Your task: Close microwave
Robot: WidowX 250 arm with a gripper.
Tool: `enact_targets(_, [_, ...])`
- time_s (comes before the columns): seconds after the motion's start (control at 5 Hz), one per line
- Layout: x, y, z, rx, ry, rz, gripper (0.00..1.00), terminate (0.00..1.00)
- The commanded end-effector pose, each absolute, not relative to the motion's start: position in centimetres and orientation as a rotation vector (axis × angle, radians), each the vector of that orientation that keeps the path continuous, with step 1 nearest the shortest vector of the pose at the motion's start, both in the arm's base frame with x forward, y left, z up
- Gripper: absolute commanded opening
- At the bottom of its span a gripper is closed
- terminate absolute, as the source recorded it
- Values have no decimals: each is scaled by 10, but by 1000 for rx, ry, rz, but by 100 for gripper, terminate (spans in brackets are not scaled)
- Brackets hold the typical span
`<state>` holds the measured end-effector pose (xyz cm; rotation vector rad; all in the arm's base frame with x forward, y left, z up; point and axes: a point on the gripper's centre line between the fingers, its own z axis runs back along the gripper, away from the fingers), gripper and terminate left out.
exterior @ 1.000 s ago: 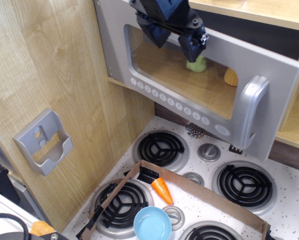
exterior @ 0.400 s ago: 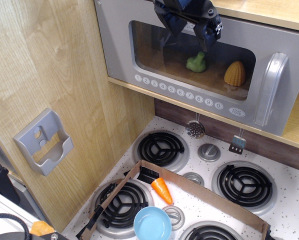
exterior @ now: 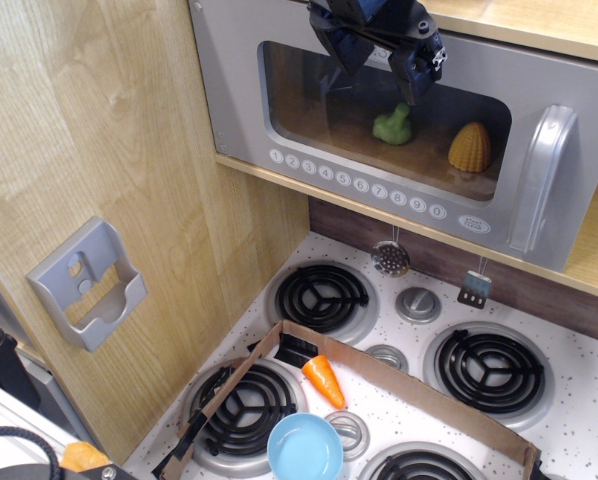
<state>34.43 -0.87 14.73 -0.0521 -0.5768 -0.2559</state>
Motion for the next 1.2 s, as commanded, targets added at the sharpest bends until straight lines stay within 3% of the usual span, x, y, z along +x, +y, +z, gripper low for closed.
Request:
enact_targets(0.0, [323, -14, 172, 33, -539, -153, 100, 0])
enact_targets(0.4, [314, -12, 175, 49, -460, -150, 100, 0])
enact_targets(1.0, [314, -12, 175, 49, -460, -150, 100, 0])
